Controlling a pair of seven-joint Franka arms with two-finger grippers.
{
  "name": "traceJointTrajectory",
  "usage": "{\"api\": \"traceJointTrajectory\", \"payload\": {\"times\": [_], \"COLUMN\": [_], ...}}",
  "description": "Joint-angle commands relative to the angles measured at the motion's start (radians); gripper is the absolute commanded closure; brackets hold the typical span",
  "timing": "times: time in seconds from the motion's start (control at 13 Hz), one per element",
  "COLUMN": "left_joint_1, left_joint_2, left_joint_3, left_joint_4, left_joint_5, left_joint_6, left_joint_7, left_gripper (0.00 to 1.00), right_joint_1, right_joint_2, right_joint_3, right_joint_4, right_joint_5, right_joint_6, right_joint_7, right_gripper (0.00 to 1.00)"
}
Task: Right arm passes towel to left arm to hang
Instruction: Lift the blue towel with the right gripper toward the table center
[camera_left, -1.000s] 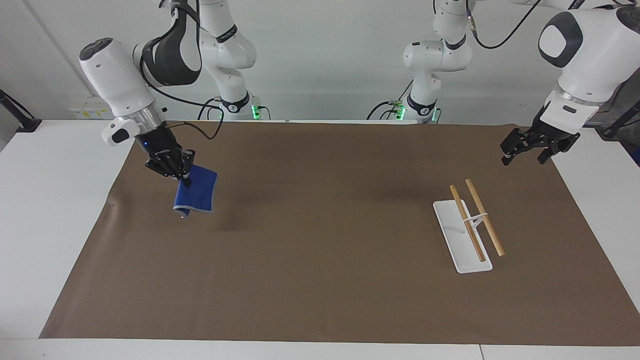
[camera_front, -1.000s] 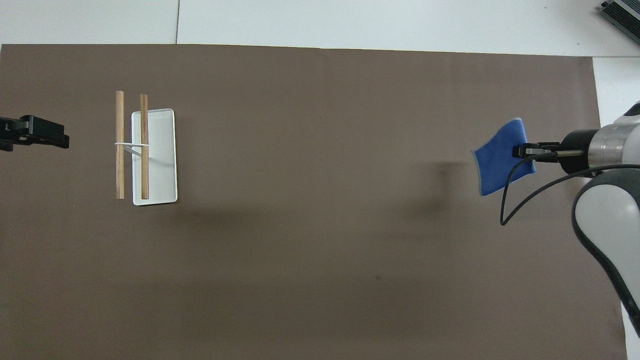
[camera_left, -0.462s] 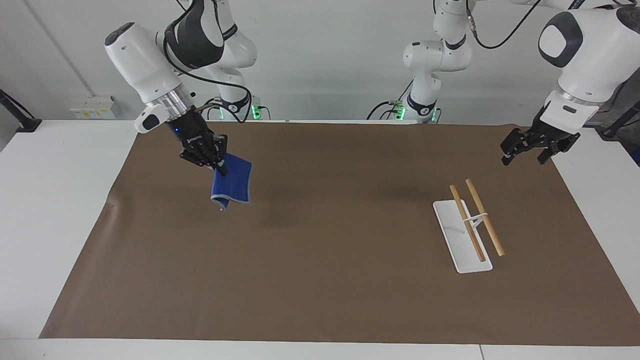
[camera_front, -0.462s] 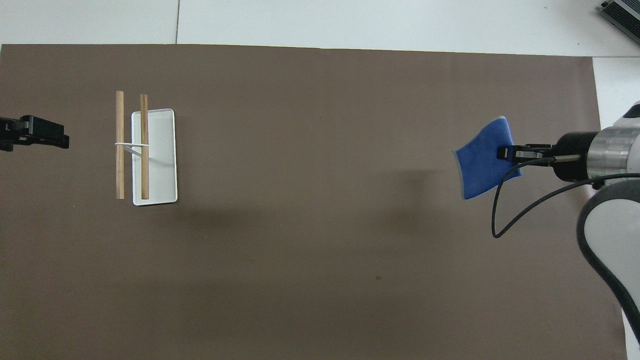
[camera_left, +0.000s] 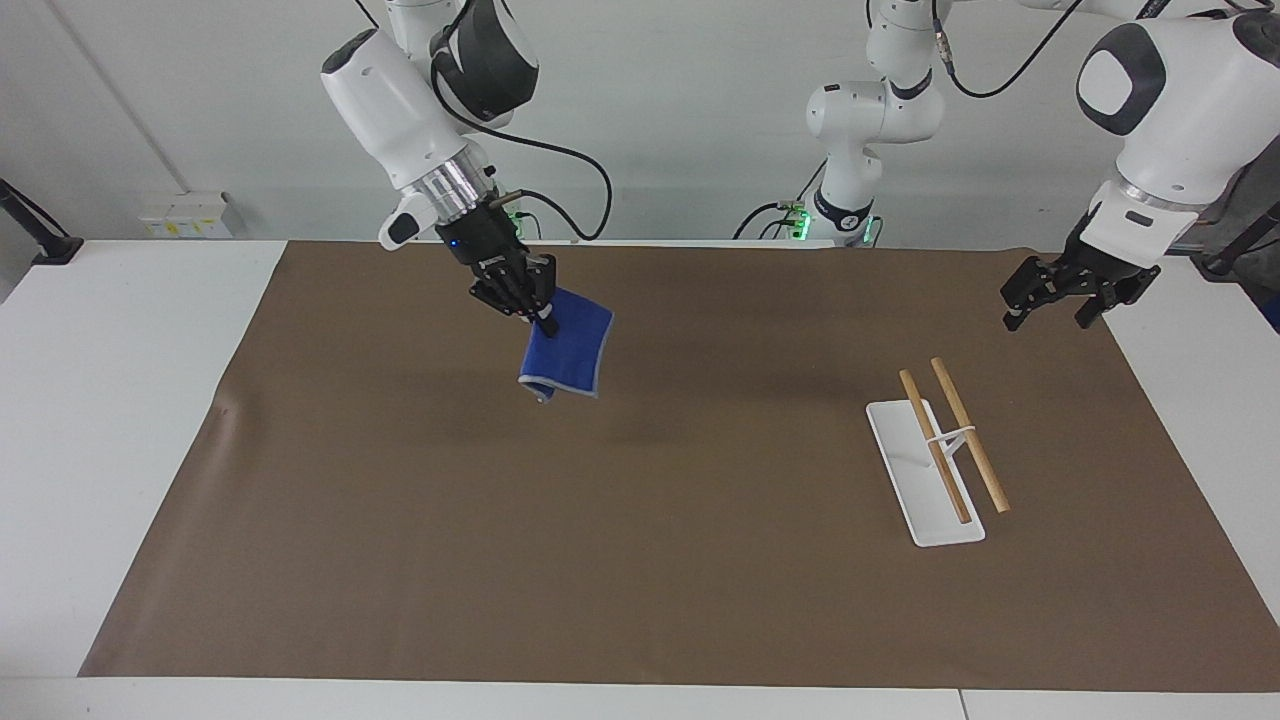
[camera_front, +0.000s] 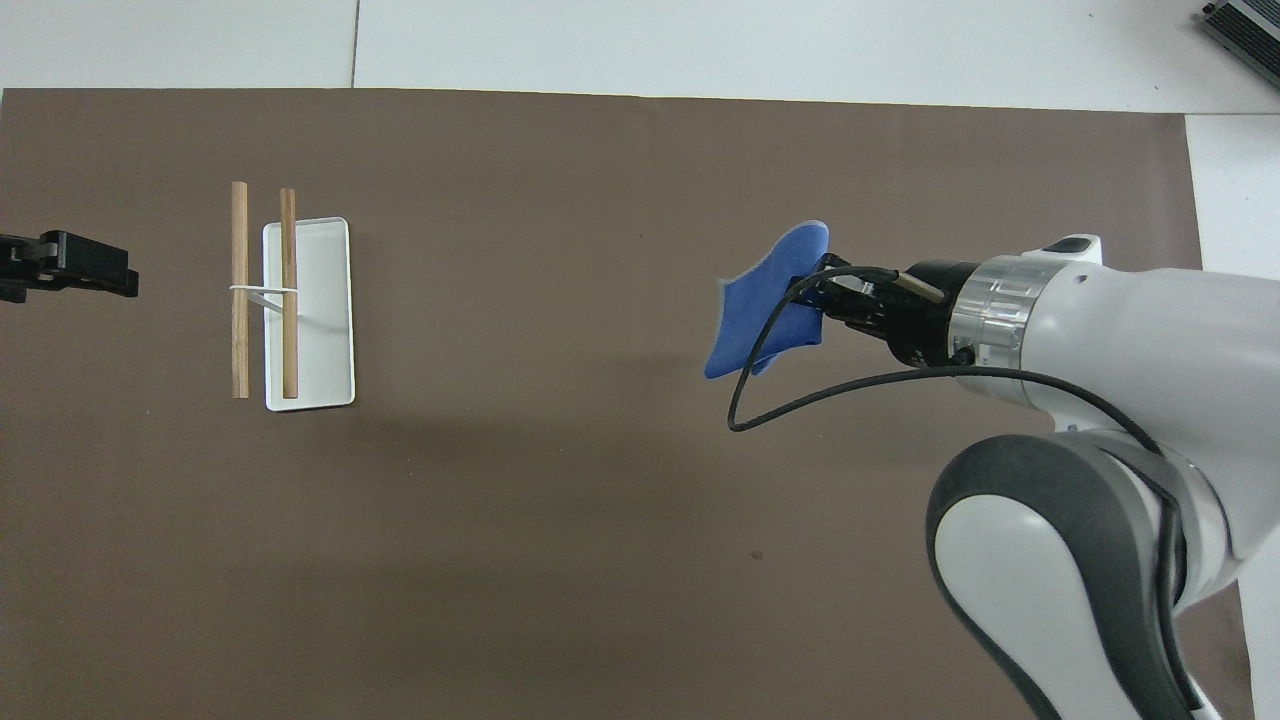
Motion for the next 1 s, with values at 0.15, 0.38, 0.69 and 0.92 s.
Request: {"api": "traceJointTrajectory", "payload": {"times": [0.15, 0.38, 0.69, 0.92], "left_joint_1": [-0.015, -0.02, -0.017, -0.022], "left_joint_2": [-0.02, -0.052, -0.147, -0.146], "left_joint_3": [0.004, -0.004, -0.045, -0.17], "left_joint_4": [-0.015, -0.079, -0.261, -0.268], "left_joint_5": [-0.009, -0.084, -0.391, -0.527], "left_joint_6": [0.011, 0.043, 0.157, 0.247], "left_joint_7": [0.012, -0.006, -0.236, -0.588], "left_gripper": [0.0, 0.0, 0.0, 0.0], "right_joint_1": [0.065, 0.126, 0.134, 0.151], "right_joint_2": [0.067, 0.11, 0.184, 0.236], "right_joint_3": [-0.003, -0.003, -0.003, -0.003], "right_joint_4": [0.088, 0.16, 0.272, 0.335], "right_joint_5": [0.135, 0.193, 0.261, 0.259], "right_joint_6": [0.016, 0.022, 0.021, 0.022], "right_joint_7": [0.15, 0.302, 0.434, 0.493], "right_gripper": [1.0, 1.0, 1.0, 1.0]}}
